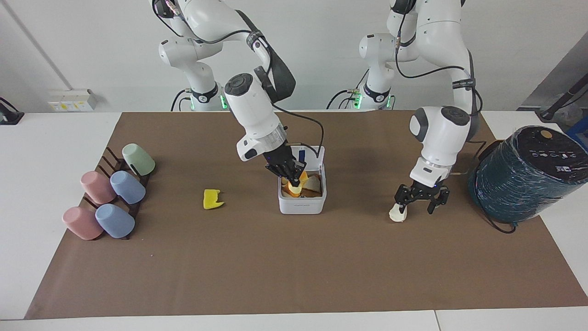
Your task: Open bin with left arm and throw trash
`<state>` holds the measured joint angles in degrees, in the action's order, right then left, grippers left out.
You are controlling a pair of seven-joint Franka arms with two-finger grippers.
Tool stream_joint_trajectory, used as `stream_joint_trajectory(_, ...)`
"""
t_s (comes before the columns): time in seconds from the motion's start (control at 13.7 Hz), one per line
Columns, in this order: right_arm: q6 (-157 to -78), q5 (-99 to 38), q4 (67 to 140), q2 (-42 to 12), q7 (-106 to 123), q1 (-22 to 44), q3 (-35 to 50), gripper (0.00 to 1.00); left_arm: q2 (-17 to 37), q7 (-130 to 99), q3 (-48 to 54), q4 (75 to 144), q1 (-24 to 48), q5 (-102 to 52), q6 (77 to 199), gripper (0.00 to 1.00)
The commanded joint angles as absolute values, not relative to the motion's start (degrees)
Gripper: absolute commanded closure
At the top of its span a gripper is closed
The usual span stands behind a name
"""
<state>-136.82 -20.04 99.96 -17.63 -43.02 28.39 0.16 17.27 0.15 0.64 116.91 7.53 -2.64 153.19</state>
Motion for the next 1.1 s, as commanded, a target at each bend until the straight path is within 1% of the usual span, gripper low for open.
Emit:
stream_joint_trajectory(0.0, -135.62, -21.88, 99.67, -17.23, -43.50, 29.00, 0.09, 0.00, 19.16, 0.27, 0.09, 117.86, 8.44, -1.85, 157.67, 0.40)
stream_joint_trajectory(0.07, -135.62, -21.88, 99.67, -17.23, -43.59, 29.44, 0.09, 0.00, 19.16, 0.26, 0.09, 118.04, 8.44, -1.85, 157.68, 0.83)
stream_joint_trajectory(0.15, -135.62, -21.80, 99.67, -17.23, -43.59, 29.44, 0.09, 0.00, 19.16, 0.26, 0.09, 118.21, 8.44, -1.85, 157.50, 1.00)
stream_joint_trajectory(0.37, -134.22, -19.70, 99.67, -16.00, -43.07, 28.75, -0.61, 0.00, 18.46, 0.00, 0.09, 117.86, 9.05, -1.85, 155.75, 1.00)
stream_joint_trajectory(0.44, -133.25, -16.03, 99.67, -15.39, -42.63, 27.44, -1.05, 0.00, 18.11, -0.09, 0.09, 117.43, 9.31, -1.85, 154.35, 1.00)
stream_joint_trajectory(0.59, -131.14, -6.90, 99.75, -14.77, -39.75, 22.70, -0.70, 0.00, 16.88, -0.35, 0.09, 116.29, 10.10, -1.85, 152.15, 1.00)
stream_joint_trajectory(0.66, -130.70, -5.81, 100.71, -14.59, -35.90, 20.85, -0.79, 0.00, 16.27, -1.57, 0.17, 115.58, 10.63, -1.85, 151.18, 1.00)
stream_joint_trajectory(0.88, -131.04, -5.19, 106.94, -12.84, -16.59, 13.39, -0.79, 0.00, 15.73, -6.40, 0.61, 110.76, 12.39, -1.93, 145.22, 1.00)
stream_joint_trajectory(1.02, -132.10, -5.19, 111.87, -12.48, -5.40, 9.59, -0.79, 0.00, 15.82, -11.58, 0.62, 104.97, 15.80, -2.28, 138.46, 1.00)
